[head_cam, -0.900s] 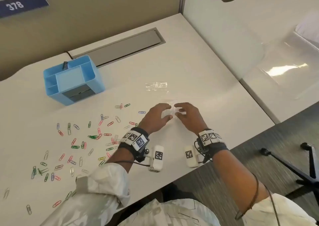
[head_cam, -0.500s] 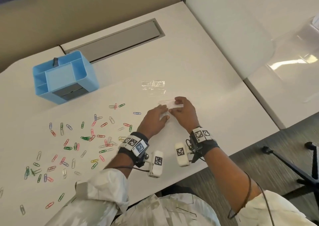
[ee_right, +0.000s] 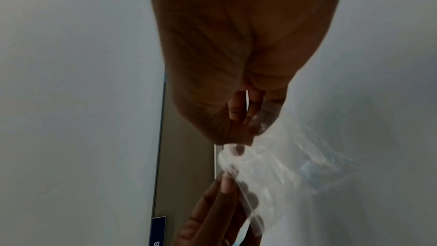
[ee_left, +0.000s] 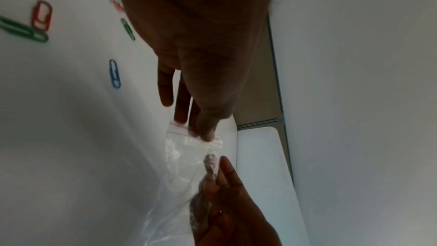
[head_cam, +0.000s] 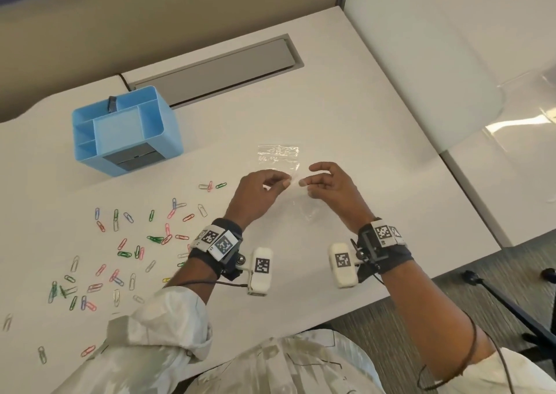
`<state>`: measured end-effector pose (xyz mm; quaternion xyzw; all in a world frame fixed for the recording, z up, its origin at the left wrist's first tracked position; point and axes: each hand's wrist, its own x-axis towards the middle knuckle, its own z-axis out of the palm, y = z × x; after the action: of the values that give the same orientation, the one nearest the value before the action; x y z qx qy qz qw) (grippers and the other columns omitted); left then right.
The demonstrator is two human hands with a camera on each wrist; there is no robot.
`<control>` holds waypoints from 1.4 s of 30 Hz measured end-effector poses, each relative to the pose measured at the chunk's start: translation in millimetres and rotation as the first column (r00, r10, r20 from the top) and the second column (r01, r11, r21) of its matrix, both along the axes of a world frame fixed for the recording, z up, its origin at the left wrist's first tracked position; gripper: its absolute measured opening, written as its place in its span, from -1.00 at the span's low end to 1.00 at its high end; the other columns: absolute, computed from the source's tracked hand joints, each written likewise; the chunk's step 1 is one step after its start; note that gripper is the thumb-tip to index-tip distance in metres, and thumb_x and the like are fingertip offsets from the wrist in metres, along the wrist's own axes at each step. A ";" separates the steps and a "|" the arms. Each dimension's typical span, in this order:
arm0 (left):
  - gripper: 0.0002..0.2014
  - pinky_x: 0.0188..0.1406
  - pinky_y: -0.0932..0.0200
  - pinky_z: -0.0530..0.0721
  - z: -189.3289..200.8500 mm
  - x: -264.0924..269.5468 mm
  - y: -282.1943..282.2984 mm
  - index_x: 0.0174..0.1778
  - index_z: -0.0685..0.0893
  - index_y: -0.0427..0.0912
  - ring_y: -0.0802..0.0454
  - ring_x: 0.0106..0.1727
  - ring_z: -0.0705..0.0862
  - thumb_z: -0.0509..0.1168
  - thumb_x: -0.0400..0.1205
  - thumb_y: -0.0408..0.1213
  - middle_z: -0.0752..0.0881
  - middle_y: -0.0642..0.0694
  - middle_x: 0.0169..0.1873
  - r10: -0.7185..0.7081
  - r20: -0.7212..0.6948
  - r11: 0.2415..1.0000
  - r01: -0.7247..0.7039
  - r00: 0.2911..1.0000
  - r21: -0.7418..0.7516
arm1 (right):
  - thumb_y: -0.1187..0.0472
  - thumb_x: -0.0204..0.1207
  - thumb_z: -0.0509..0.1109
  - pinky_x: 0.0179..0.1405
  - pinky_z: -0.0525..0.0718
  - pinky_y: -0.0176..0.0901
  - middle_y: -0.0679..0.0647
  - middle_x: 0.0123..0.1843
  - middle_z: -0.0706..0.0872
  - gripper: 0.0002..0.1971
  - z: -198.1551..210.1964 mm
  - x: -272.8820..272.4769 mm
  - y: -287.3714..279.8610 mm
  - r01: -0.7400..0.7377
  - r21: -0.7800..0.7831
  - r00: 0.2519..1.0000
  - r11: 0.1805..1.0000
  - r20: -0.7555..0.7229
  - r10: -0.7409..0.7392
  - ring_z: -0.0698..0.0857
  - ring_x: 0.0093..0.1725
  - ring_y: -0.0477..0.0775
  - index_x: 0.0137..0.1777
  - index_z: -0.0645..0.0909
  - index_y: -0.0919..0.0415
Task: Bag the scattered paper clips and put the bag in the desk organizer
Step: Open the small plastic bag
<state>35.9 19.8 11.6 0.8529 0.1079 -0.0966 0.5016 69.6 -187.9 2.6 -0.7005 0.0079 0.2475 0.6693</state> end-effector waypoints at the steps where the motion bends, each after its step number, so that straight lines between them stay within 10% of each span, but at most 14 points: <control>1: -0.80 0.15 0.26 0.74 3.2 -1.8 3.1 0.18 0.89 -0.08 0.11 0.07 0.85 0.50 0.71 -0.12 0.91 0.06 0.03 0.011 -0.004 1.000 -0.011 1.000 -0.025 | 0.48 0.54 0.42 0.13 0.74 -0.14 0.13 0.07 0.87 -0.59 3.2 2.4 0.5 -0.039 -0.013 0.999 0.999 0.013 0.039 0.79 0.03 0.02 0.34 0.53 0.19; 12: -0.84 0.13 0.12 0.86 23.8 -46.2 42.5 0.07 0.89 -0.17 0.06 -0.06 0.88 0.58 0.63 -0.21 0.91 -0.11 -0.09 0.276 -0.201 0.852 -0.336 0.940 -0.402 | 0.16 0.45 0.64 0.11 0.68 -0.19 -0.17 0.11 0.77 -0.74 37.4 -13.0 43.3 0.020 -0.236 0.915 0.972 0.396 0.078 0.72 0.06 -0.11 0.08 0.68 0.03; 28: -0.80 0.05 0.09 0.88 48.1 -152.0 126.7 0.15 0.75 -0.19 -0.03 -0.10 0.90 0.53 0.64 -0.41 0.91 -0.22 -0.15 0.371 -0.194 0.612 -0.396 0.908 -0.684 | 0.27 0.46 0.64 0.00 0.81 -0.16 0.14 -0.05 0.85 -0.61 72.5 -111.9 162.9 -0.285 -0.090 0.913 0.954 0.279 0.299 0.85 -0.10 0.09 0.21 0.57 0.18; 42: -0.84 0.15 0.00 0.90 55.7 -246.8 222.5 0.14 0.87 -0.25 -0.08 -0.04 0.88 0.54 0.68 -0.30 0.90 -0.25 -0.09 0.347 -0.117 0.738 -0.348 0.930 -0.578 | 0.30 0.52 0.54 0.03 0.83 0.20 0.13 -0.13 0.87 -0.64 77.7 -218.0 261.6 -0.099 -0.143 0.956 0.985 0.261 0.134 0.85 -0.16 0.21 0.19 0.44 0.21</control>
<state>-210.8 242.2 67.3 0.6191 0.2301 -0.0307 0.7502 -148.3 73.7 80.3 -0.7684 -0.1089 0.1878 0.6020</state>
